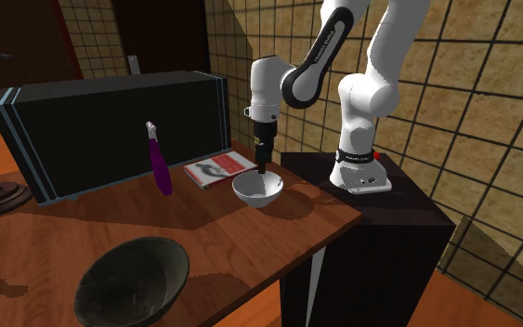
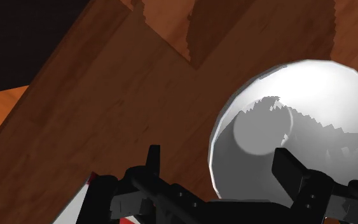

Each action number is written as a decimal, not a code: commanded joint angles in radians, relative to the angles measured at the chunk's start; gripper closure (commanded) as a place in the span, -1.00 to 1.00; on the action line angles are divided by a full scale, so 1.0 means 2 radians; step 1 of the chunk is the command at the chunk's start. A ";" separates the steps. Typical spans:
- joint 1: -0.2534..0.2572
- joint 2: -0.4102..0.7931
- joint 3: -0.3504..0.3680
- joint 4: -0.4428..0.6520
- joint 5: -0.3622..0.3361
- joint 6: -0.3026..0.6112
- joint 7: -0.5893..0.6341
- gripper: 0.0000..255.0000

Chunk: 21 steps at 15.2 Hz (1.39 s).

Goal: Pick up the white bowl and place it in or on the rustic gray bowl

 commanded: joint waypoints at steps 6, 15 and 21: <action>0.000 0.001 0.000 0.000 0.000 0.001 0.000 1.00; -0.001 -0.008 0.000 0.001 -0.002 -0.009 0.002 1.00; -0.006 -0.059 0.001 0.012 -0.013 -0.071 0.012 1.00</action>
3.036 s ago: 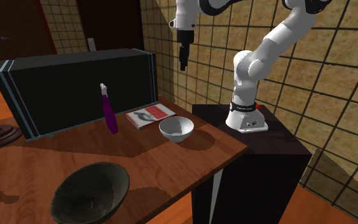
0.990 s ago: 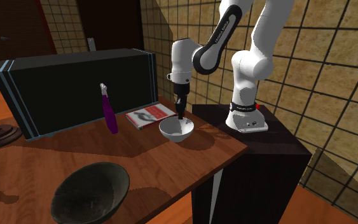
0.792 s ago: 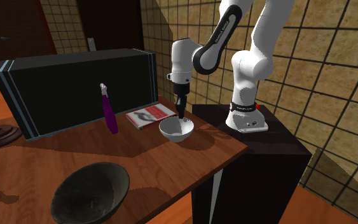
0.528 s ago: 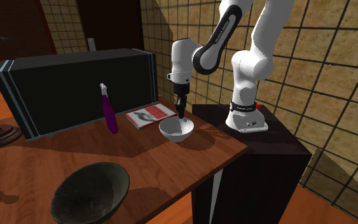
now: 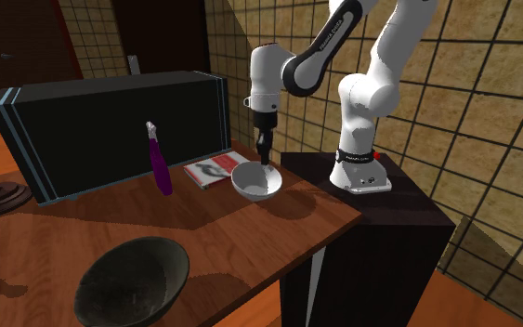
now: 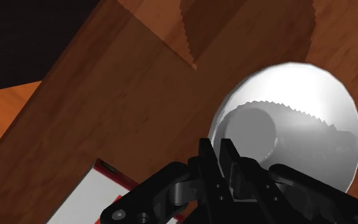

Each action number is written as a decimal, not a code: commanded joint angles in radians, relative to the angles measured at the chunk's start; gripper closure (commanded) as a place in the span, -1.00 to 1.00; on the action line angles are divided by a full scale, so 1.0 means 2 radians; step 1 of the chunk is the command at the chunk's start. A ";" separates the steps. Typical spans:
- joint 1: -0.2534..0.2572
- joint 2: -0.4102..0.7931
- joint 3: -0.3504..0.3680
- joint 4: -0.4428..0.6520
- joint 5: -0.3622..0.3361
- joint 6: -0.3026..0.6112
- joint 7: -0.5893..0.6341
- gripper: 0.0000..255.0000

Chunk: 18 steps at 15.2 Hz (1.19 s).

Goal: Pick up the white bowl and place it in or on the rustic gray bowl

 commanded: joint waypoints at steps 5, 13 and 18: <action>-0.005 -0.044 -0.001 0.015 -0.009 -0.059 0.007 1.00; -0.009 -0.089 -0.004 0.044 -0.019 -0.133 0.016 1.00; -0.011 -0.110 -0.006 0.066 -0.023 -0.176 0.020 1.00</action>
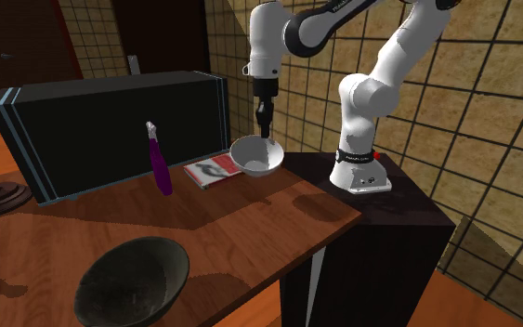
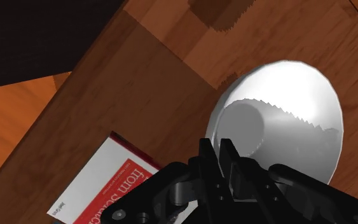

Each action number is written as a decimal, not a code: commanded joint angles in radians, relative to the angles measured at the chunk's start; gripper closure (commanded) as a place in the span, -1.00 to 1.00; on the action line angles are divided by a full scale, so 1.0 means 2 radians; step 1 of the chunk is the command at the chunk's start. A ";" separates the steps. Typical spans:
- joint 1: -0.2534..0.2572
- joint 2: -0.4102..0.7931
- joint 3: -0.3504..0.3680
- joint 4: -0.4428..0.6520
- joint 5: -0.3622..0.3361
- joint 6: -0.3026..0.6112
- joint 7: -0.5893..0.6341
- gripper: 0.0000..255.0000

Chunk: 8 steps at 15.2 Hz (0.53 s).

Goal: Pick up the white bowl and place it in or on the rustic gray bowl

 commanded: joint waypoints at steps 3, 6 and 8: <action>-0.001 -0.014 -0.001 0.020 -0.003 -0.034 0.005 1.00; -0.001 -0.023 -0.002 0.035 -0.005 -0.057 0.007 1.00; -0.002 -0.026 -0.003 0.043 -0.006 -0.068 0.008 1.00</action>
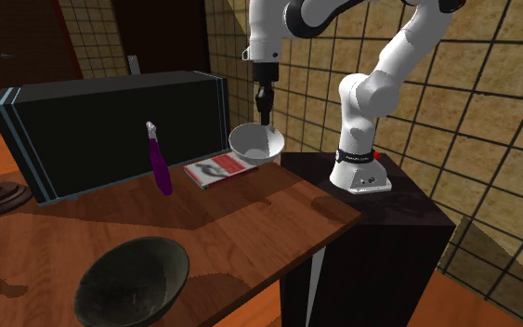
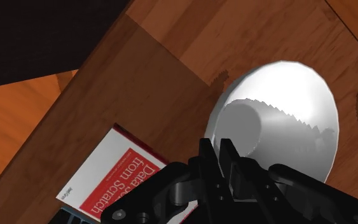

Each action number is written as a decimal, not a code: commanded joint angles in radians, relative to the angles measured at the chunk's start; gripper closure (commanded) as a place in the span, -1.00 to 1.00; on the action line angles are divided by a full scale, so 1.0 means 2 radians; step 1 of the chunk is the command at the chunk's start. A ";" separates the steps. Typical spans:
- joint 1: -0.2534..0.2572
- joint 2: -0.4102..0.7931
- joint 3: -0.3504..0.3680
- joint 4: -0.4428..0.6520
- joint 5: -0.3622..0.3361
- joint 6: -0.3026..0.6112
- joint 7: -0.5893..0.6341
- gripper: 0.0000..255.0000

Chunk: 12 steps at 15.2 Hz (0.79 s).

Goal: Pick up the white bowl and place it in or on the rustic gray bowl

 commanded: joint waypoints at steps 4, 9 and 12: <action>0.014 0.063 0.032 0.057 0.014 0.010 0.038 1.00; 0.023 0.144 0.070 0.135 0.016 0.020 0.086 1.00; 0.026 0.194 0.091 0.187 0.009 0.021 0.116 1.00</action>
